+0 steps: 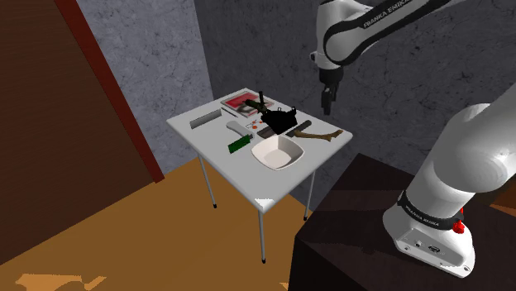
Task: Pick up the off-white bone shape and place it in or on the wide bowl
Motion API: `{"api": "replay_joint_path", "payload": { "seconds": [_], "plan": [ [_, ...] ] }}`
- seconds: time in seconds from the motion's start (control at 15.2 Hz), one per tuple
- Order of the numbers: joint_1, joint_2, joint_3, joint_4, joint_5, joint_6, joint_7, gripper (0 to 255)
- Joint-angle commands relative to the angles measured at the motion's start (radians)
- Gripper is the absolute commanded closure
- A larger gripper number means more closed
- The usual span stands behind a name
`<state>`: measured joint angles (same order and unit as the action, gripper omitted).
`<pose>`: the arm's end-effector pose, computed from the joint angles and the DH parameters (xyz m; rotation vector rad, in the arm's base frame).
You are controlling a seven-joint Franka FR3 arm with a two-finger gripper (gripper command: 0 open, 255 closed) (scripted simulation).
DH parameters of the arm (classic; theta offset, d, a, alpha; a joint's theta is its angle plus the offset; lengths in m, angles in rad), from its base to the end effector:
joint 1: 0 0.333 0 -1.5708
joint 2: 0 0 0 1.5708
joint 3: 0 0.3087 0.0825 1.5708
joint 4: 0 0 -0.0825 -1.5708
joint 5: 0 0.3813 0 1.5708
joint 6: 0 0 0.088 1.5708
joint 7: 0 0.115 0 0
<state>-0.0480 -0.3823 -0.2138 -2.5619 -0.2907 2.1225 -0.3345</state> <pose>0.3875 -0.1166 0.3772 2.9744 0.3748 -0.1538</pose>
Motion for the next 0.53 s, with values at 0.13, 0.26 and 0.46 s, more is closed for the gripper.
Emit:
{"api": "replay_joint_path", "payload": {
  "seconds": [0.13,0.26,0.46],
  "plan": [
    [-0.011,0.157,-0.049,0.039,-0.019,0.114,-0.078,0],
    [-0.015,0.24,-0.068,0.064,-0.02,0.168,-0.116,0],
    [-0.024,0.367,-0.089,0.112,-0.011,0.243,-0.175,0]
  ]
}}
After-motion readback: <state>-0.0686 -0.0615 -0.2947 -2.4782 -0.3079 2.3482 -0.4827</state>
